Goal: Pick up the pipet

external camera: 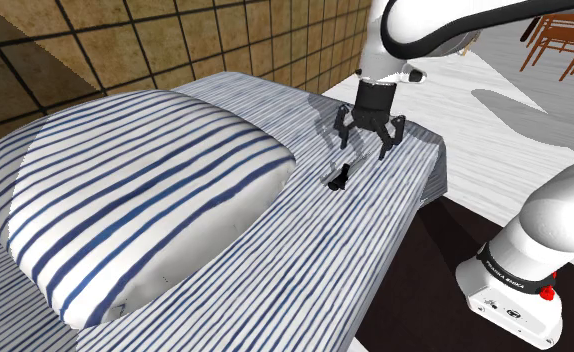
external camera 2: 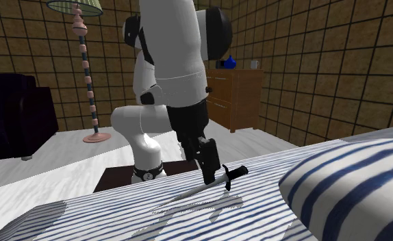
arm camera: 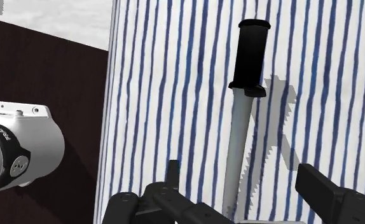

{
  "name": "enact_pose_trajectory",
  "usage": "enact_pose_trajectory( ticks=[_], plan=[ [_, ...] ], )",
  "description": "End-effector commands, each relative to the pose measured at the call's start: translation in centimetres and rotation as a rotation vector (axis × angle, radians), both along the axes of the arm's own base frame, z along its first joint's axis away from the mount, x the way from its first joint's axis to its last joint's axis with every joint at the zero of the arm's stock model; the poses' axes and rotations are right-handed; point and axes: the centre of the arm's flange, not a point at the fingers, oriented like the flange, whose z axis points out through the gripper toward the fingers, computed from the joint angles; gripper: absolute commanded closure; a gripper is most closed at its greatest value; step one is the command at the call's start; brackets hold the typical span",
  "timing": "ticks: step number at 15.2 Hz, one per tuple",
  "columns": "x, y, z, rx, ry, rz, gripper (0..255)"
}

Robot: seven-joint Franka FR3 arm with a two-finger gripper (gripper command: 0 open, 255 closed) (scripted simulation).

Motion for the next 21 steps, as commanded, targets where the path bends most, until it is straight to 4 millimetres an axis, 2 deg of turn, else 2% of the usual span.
enact_pose_trajectory(
  ticks=[1,7,9,10,19,21],
  plan=[
    [0.6,0.2,-1.3,0.006,0.009,-0.046,0],
    [0.6,0.2,-4.7,0.006,0.009,-0.046,0],
    [0.6,0.2,-4.7,0.006,0.009,-0.046,0],
    [0.6,0.1,-4.8,0.006,0.009,-0.046,255],
    [0.6,0.2,-4.7,0.006,0.009,-0.046,255],
    [0.6,0.2,-3.7,0.006,0.009,-0.046,255]
  ],
)
